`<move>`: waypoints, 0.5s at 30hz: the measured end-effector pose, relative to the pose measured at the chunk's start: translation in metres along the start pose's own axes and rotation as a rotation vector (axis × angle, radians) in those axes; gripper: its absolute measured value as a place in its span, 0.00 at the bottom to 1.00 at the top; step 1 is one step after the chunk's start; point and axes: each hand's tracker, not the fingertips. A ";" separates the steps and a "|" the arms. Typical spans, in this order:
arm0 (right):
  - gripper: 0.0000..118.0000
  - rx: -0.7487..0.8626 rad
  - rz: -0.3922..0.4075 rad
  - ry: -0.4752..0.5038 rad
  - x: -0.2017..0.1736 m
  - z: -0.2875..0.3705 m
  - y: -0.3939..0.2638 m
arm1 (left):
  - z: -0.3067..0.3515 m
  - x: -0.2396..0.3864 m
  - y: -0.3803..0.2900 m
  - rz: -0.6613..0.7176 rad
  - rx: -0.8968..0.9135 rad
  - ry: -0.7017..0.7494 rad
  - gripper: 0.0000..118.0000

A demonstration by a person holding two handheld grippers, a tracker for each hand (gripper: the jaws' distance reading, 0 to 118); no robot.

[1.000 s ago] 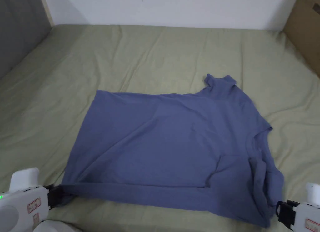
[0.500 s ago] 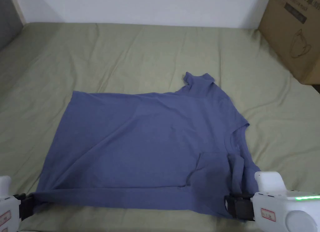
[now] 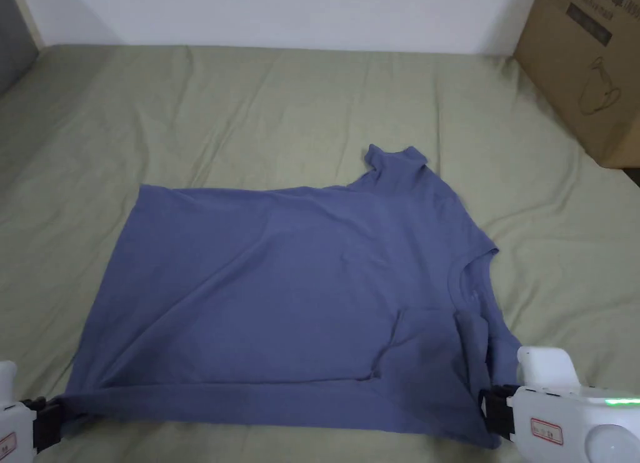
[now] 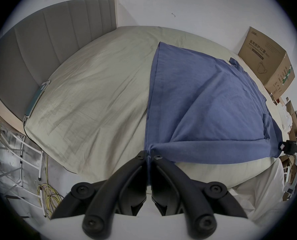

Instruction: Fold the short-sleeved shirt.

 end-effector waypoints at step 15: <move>0.00 0.156 -0.083 -0.008 0.025 0.003 0.124 | -0.030 0.017 0.101 -0.118 0.038 0.015 0.02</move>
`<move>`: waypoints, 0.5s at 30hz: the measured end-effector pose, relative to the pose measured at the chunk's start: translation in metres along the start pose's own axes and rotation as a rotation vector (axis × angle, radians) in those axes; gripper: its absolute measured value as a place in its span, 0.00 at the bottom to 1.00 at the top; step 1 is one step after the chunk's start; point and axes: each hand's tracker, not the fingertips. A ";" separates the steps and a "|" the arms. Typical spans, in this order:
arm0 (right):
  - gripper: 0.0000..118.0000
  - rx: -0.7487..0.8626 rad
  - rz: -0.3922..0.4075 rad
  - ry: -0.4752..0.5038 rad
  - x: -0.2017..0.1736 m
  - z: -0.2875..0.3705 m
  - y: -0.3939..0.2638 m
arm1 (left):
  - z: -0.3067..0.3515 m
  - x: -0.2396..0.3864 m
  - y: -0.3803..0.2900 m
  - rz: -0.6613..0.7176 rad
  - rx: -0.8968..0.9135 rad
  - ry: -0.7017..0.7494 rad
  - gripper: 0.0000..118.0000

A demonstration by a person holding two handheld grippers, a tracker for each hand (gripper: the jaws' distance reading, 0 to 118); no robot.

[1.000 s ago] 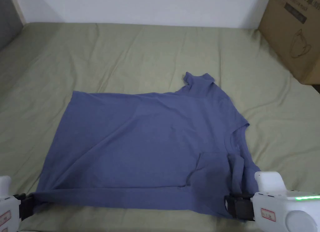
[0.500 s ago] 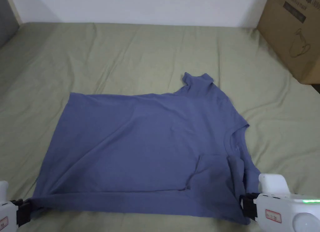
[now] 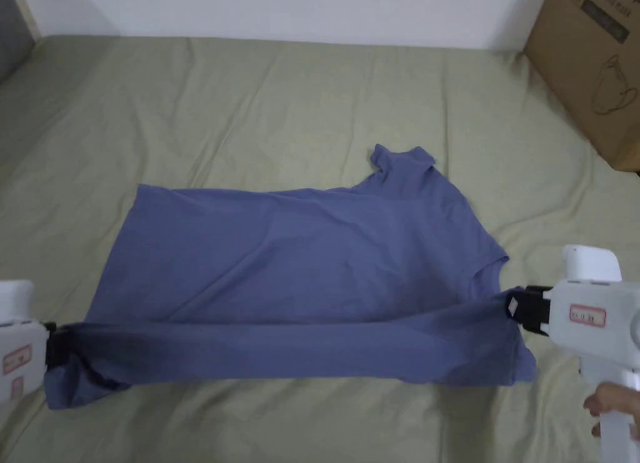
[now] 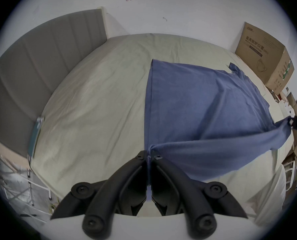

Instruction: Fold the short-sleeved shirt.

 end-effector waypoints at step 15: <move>0.59 -0.009 0.034 -0.104 0.011 -0.027 0.011 | -0.019 -0.024 0.018 0.107 -0.053 -0.046 0.81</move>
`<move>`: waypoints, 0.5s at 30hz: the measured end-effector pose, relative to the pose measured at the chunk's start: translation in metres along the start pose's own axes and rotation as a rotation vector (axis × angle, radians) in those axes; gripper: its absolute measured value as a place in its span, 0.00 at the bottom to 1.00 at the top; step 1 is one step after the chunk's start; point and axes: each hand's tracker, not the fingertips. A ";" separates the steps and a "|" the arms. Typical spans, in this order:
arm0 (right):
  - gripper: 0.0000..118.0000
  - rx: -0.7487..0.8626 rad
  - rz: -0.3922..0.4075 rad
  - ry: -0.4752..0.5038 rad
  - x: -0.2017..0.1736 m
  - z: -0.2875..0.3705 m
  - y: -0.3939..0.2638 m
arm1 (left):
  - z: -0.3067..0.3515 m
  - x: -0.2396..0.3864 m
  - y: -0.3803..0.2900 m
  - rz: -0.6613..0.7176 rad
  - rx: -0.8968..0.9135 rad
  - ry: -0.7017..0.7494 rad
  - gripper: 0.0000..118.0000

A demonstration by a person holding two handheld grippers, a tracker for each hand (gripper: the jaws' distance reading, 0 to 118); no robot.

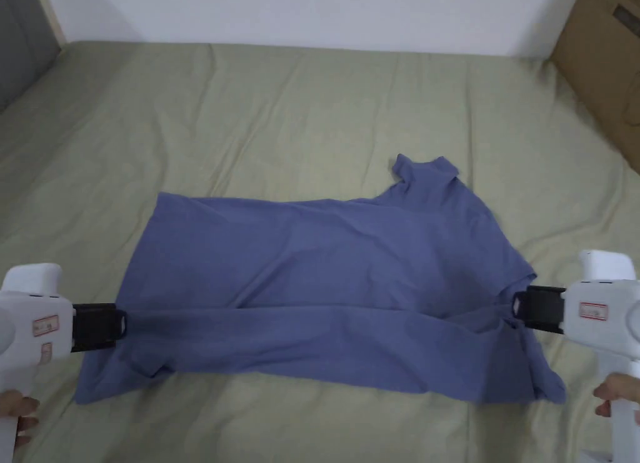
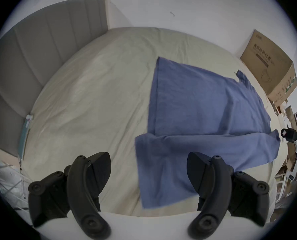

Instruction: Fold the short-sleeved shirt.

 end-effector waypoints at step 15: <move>0.00 -0.059 -0.084 0.148 -0.025 0.042 -0.083 | 0.031 -0.014 -0.082 0.204 0.012 -0.110 0.72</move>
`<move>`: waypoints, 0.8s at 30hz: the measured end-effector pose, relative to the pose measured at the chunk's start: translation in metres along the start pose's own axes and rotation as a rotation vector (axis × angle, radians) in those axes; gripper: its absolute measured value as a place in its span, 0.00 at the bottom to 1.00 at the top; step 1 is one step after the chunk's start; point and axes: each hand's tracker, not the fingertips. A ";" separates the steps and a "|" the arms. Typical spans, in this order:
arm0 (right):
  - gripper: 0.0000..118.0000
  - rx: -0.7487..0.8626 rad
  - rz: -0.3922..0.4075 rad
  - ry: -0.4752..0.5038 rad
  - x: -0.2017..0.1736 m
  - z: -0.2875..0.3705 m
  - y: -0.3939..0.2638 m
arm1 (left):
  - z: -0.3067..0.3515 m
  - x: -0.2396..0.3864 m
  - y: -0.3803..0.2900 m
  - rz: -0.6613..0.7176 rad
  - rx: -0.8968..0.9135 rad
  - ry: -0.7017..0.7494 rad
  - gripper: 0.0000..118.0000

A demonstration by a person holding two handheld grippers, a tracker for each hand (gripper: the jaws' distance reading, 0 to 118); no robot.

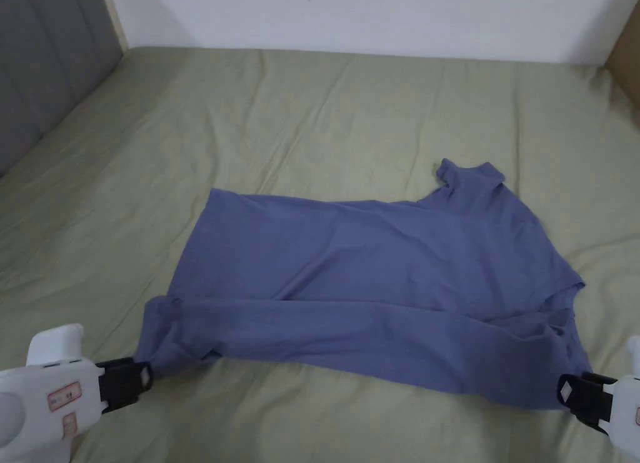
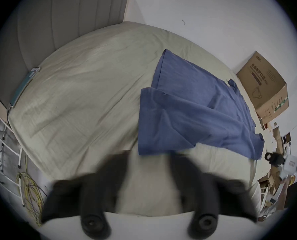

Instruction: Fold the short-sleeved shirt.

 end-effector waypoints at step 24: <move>0.49 -0.232 -0.041 -0.144 0.053 -0.079 0.007 | -0.046 0.014 0.024 -0.167 -0.049 0.124 0.05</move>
